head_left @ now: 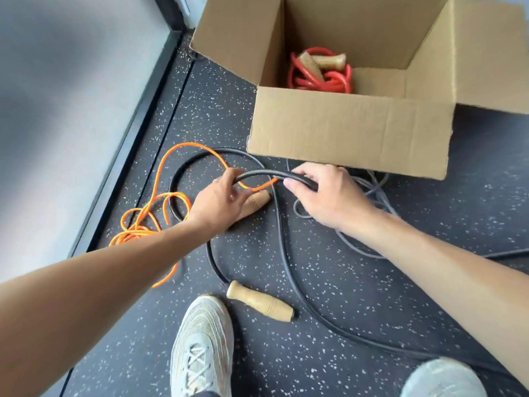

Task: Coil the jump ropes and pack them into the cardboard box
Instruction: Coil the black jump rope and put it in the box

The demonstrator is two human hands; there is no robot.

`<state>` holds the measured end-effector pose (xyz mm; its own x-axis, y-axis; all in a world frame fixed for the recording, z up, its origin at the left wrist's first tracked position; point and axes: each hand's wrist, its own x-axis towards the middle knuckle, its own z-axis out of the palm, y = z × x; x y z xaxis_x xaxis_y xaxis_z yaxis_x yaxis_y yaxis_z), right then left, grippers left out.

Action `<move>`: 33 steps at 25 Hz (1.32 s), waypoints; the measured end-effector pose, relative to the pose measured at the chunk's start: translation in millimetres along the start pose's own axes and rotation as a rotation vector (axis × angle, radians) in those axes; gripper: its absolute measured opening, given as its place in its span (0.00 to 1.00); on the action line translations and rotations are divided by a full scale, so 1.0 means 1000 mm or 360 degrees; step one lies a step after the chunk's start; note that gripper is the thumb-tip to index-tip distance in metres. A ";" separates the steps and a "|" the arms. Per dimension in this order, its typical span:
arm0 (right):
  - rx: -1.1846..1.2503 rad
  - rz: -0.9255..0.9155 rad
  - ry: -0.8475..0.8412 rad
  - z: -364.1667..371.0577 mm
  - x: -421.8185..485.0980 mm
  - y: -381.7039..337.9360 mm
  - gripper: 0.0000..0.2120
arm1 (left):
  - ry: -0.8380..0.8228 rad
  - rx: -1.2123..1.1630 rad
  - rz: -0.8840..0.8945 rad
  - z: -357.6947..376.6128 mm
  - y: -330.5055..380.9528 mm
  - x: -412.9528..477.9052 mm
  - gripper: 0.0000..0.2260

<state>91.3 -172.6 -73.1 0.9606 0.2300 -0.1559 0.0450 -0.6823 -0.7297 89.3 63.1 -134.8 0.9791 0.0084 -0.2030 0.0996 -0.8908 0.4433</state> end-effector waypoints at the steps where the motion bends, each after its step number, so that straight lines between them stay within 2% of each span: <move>1: 0.0049 -0.0081 0.0138 -0.024 -0.002 -0.013 0.08 | -0.0017 -0.0182 -0.0151 -0.010 0.004 0.000 0.12; 3: 0.0075 -0.0224 0.0440 -0.083 -0.018 -0.039 0.08 | -0.0156 -0.0631 -0.0265 -0.039 0.020 -0.013 0.14; 6: 0.0003 -0.0338 0.0873 -0.170 -0.061 -0.079 0.11 | -0.0392 -0.1158 0.0024 -0.092 0.066 -0.054 0.19; 11: 0.0011 -0.0444 0.1465 -0.303 -0.162 -0.191 0.14 | -0.0301 -0.1331 0.0602 -0.236 0.175 -0.134 0.18; 14: 0.0049 -0.0421 0.1833 -0.371 -0.205 -0.257 0.18 | -0.0146 -0.1358 0.0823 -0.305 0.231 -0.183 0.19; 16: -0.0022 -0.0276 0.1833 -0.395 -0.230 -0.279 0.16 | -0.0037 -0.1626 0.0804 -0.333 0.263 -0.216 0.17; 18: -0.0097 -0.0197 0.1722 -0.381 -0.248 -0.289 0.14 | -0.0058 -0.1939 0.0745 -0.348 0.285 -0.249 0.17; 21: -0.0305 -0.0566 0.1404 -0.312 -0.263 -0.283 0.22 | -0.0359 -0.2051 0.0689 -0.350 0.300 -0.286 0.17; 23: -0.0275 -0.0757 0.1133 -0.271 -0.266 -0.267 0.15 | -0.0590 -0.1987 0.0670 -0.341 0.303 -0.300 0.16; 24: -0.0284 -0.0778 0.1089 -0.260 -0.265 -0.259 0.10 | -0.0683 -0.1980 0.0666 -0.337 0.302 -0.302 0.15; 25: -0.0279 -0.0758 0.1124 -0.255 -0.262 -0.253 0.07 | -0.0764 -0.2007 0.0653 -0.334 0.302 -0.304 0.15; 29: -0.0082 -0.0526 0.1531 -0.263 -0.253 -0.245 0.11 | -0.1117 -0.2028 0.0546 -0.319 0.300 -0.303 0.19; 31: -0.0021 -0.0405 0.1489 -0.261 -0.248 -0.239 0.12 | -0.1287 -0.2077 0.0539 -0.315 0.303 -0.304 0.21; 33: 0.0004 -0.0310 0.1312 -0.249 -0.245 -0.238 0.14 | -0.1397 -0.2420 0.0664 -0.315 0.304 -0.300 0.16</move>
<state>-86.7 -239.1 304.6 0.8283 -0.2371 0.5077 0.2307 -0.6814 -0.6946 -118.5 -67.2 335.8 0.6605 -0.7507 -0.0104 0.4498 0.3846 0.8061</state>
